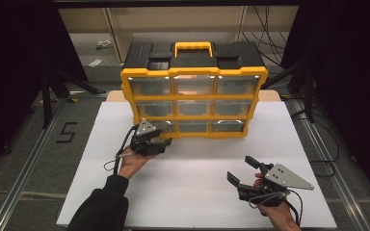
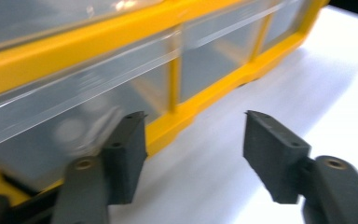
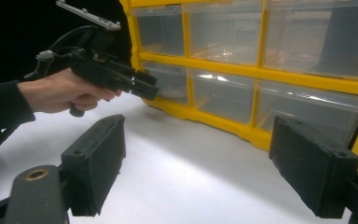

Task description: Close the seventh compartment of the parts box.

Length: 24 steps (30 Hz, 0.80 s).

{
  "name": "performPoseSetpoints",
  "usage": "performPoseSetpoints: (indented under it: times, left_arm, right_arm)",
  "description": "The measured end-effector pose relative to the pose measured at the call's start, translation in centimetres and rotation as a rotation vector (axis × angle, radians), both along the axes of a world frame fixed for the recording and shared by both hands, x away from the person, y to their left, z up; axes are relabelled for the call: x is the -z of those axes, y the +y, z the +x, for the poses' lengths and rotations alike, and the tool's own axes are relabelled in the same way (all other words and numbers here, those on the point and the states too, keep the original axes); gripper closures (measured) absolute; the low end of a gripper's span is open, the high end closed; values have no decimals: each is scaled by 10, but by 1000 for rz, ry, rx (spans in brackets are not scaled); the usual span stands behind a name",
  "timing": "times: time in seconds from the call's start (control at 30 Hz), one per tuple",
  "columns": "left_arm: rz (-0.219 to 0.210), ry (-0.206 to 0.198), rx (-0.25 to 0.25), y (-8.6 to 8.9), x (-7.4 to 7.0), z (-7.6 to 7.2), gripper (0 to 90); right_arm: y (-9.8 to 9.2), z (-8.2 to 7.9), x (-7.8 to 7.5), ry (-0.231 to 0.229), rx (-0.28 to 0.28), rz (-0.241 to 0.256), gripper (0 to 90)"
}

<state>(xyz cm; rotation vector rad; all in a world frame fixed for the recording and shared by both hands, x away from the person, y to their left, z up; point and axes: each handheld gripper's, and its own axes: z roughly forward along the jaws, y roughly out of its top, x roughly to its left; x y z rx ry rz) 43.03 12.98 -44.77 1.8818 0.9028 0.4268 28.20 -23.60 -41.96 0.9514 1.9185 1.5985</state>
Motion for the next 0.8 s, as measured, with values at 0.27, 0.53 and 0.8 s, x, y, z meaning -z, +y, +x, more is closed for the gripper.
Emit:
performPoseSetpoints:
  times: [0.27,0.53,0.8]
  left_arm:
    - [-123,-39,38,-3,-13,-18,234]
    - [-187,-61,69,-3,-17,-30,182]
    - [-245,-75,98,-3,-22,-41,170]
  right_arm:
    - [-1,-1,0,7,1,-1,193]
    - [0,-1,0,1,-1,-1,193]
    - [0,-1,-1,-2,0,2,193]
